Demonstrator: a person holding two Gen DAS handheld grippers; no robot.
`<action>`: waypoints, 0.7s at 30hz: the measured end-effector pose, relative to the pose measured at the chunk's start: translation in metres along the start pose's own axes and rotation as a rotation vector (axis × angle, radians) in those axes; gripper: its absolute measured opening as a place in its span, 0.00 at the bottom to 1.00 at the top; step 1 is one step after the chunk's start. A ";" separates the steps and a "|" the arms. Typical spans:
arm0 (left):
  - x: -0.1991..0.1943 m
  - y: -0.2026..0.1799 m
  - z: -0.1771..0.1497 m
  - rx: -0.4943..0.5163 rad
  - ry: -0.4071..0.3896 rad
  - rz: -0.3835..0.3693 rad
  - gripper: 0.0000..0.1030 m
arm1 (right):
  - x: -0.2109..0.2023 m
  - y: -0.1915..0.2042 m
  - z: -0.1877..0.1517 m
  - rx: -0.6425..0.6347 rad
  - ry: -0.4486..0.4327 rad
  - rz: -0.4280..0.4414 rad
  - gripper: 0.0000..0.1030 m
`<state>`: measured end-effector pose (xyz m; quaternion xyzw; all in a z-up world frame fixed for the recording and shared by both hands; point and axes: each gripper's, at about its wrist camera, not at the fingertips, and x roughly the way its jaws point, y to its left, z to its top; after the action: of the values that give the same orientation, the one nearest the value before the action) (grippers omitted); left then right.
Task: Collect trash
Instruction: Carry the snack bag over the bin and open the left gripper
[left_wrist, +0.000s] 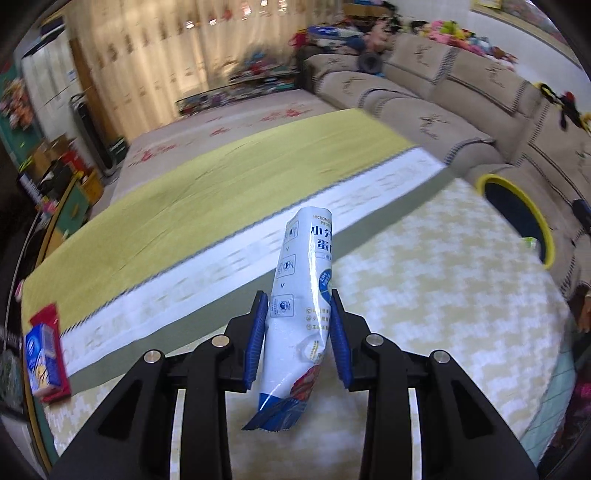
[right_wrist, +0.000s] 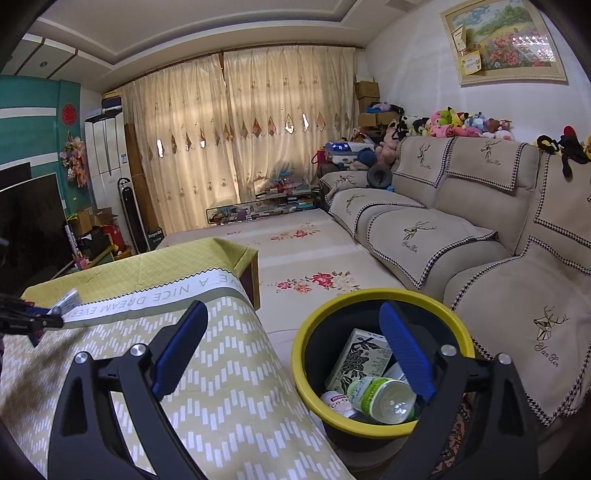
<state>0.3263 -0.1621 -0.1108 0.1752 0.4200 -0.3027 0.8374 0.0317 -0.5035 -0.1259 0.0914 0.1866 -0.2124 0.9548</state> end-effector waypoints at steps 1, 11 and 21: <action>-0.001 -0.013 0.006 0.017 -0.003 -0.014 0.32 | -0.004 -0.004 0.001 -0.009 0.001 -0.010 0.87; 0.008 -0.162 0.069 0.215 -0.026 -0.190 0.32 | -0.050 -0.074 0.007 -0.024 -0.005 -0.128 0.87; 0.059 -0.328 0.128 0.388 0.037 -0.295 0.32 | -0.068 -0.146 -0.009 0.091 0.016 -0.224 0.87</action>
<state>0.2156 -0.5009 -0.0962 0.2751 0.3904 -0.4933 0.7270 -0.0928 -0.6056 -0.1213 0.1147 0.1934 -0.3250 0.9186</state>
